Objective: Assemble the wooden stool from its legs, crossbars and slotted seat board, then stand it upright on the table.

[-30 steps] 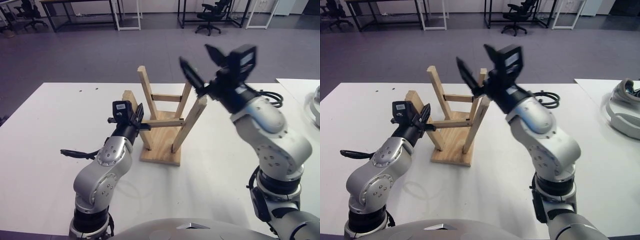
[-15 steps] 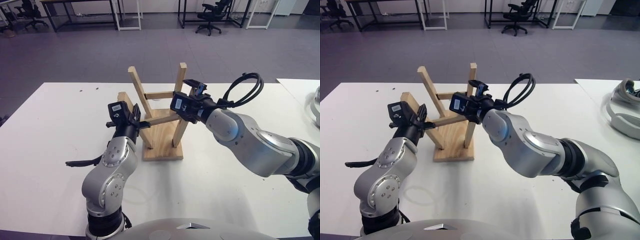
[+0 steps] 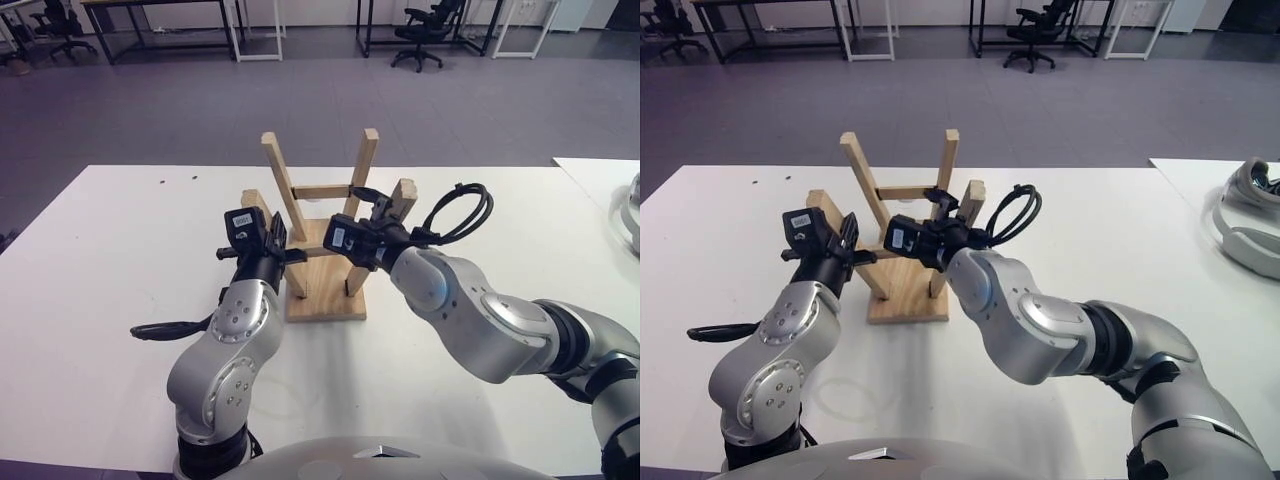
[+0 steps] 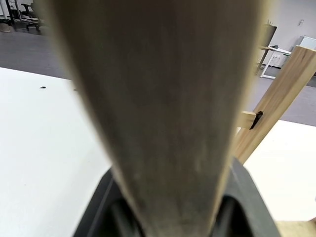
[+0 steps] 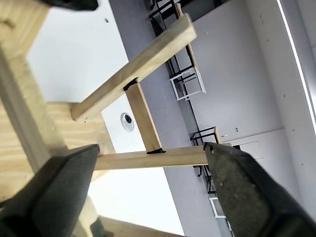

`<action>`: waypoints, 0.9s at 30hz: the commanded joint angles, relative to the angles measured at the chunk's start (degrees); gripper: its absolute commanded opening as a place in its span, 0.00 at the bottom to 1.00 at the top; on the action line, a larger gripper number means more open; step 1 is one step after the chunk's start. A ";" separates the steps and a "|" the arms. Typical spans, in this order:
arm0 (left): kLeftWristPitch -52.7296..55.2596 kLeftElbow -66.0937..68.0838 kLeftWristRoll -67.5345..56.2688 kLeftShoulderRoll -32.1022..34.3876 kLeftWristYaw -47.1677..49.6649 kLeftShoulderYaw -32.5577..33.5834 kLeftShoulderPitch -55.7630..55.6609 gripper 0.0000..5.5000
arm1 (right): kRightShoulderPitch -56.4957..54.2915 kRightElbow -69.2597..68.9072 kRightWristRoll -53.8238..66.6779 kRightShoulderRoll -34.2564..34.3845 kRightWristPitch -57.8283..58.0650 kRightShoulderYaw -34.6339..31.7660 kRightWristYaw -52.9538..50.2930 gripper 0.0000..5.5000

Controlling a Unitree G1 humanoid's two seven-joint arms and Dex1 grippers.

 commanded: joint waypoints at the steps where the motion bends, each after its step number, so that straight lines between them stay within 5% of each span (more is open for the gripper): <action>1: 5.55 3.80 1.01 -6.55 1.80 -0.91 2.83 0.19 | 4.09 5.37 1.39 -0.70 2.24 7.21 2.32 0.72; 7: 4.78 4.90 0.83 -7.06 2.03 -0.81 1.64 0.19 | 2.17 8.27 -6.71 0.88 -4.06 5.08 0.74 0.72; 13: 1.79 4.25 0.28 -7.16 1.81 0.45 2.73 0.19 | 6.49 3.70 -8.65 4.21 -15.09 -11.77 -0.38 0.72; 21: -7.76 -1.55 -2.28 -4.50 -2.41 1.49 1.61 0.44 | 12.59 3.54 -8.90 6.88 -24.48 -28.43 0.46 0.72; 27: -11.76 -7.24 -10.31 -2.25 -9.54 4.82 0.37 0.64 | 12.98 6.39 5.59 17.67 -24.59 -57.80 4.17 0.72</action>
